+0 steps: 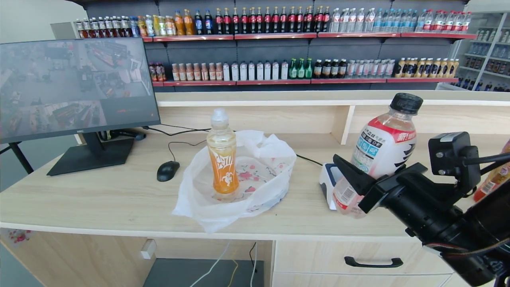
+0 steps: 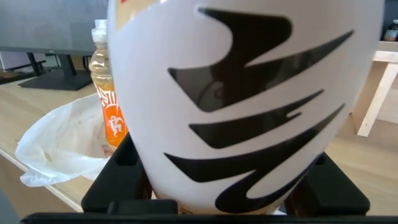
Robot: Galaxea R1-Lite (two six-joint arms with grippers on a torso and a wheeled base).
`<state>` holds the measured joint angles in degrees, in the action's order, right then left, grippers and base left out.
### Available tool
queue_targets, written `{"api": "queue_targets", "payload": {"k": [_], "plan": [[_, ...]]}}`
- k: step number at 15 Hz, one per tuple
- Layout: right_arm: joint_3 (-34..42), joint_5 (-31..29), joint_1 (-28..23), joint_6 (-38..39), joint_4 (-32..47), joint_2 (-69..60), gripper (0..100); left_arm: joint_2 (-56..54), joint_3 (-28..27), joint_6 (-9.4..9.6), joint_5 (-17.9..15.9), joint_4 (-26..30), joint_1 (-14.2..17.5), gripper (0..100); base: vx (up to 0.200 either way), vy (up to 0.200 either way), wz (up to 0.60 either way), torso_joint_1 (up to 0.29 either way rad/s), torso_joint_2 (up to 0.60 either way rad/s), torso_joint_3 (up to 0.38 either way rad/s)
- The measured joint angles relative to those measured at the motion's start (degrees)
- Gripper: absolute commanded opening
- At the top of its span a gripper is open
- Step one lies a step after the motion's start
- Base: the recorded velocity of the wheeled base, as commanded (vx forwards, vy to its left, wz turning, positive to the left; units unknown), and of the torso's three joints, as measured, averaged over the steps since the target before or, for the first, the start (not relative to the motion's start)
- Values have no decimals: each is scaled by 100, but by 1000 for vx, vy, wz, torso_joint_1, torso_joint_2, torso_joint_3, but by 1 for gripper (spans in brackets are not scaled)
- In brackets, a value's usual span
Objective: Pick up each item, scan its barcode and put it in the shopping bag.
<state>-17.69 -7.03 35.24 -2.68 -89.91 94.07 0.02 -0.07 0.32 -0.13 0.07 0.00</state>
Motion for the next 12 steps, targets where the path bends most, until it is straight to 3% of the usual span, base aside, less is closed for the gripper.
{"api": "queue_targets", "payload": {"k": [6,12], "plan": [[-146,11,9,55,-6,110,0,0,0,1,0,4,0,100,0,200,0,2,3,5],[-846,9,-168,246,0,835,0,0,-2,11,-5,0,2,100,0,0,0,0,0,0]]}}
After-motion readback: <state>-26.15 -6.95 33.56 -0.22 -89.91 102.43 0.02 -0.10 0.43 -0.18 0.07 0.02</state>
